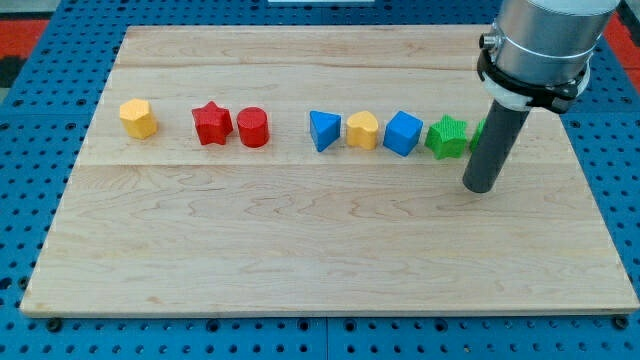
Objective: Move the green circle down a bit
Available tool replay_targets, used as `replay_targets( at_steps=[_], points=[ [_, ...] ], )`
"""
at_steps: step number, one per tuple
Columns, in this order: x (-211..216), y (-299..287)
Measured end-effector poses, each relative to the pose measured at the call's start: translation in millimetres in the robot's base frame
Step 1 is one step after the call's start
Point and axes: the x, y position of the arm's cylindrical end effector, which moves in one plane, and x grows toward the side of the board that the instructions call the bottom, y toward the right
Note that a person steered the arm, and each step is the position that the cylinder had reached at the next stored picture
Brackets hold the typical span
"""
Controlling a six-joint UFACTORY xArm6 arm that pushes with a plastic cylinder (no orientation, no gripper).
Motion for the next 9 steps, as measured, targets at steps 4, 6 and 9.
replay_targets(
  at_steps=[4,6,9],
  points=[
    [-33.9,114.8],
    [-81.5,57.6],
    [-105.9,31.7]
  ],
)
